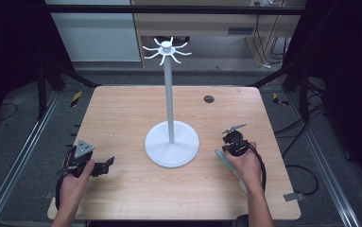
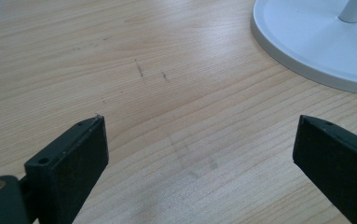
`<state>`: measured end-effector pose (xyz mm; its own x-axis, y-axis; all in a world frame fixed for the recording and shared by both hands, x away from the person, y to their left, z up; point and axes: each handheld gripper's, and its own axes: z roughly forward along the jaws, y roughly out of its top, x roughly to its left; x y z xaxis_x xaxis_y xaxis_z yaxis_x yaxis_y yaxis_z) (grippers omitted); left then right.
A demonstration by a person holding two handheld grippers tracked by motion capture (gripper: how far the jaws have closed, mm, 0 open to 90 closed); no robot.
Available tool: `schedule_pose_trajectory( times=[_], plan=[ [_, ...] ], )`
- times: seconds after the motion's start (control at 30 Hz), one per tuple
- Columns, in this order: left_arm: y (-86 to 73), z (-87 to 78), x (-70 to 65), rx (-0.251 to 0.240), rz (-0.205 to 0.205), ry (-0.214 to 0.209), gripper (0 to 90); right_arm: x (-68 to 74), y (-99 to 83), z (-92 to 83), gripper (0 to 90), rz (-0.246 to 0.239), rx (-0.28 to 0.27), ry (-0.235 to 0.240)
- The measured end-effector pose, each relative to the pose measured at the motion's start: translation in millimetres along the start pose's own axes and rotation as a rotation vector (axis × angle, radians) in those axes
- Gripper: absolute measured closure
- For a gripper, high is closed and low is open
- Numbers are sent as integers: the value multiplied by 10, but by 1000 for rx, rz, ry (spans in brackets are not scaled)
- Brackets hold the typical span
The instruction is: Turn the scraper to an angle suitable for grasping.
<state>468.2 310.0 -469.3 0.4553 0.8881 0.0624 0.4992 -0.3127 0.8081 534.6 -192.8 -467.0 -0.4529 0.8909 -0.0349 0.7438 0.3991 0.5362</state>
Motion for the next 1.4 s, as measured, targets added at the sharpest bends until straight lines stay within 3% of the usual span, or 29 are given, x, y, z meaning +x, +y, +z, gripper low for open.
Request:
schedule_pose_trajectory(
  times=[0.6,0.8,0.83,1.1,1.3,1.4],
  plan=[
    [-1,9,-4,-1,-1,-2,30,36,-13,87,900,-15,34,16],
    [-2,6,4,1,-5,-5,30,60,-26,71,900,-34,31,62],
    [-2,5,4,2,-4,-4,30,99,-34,63,900,-36,36,87],
    [-2,6,7,-1,-5,-3,30,250,-88,17,900,-77,53,150],
    [-2,-2,16,-3,-6,-2,30,313,-75,-17,900,-102,54,144],
    [-6,-8,29,-3,-11,0,30,339,-62,-100,900,-111,20,131]
  ],
)
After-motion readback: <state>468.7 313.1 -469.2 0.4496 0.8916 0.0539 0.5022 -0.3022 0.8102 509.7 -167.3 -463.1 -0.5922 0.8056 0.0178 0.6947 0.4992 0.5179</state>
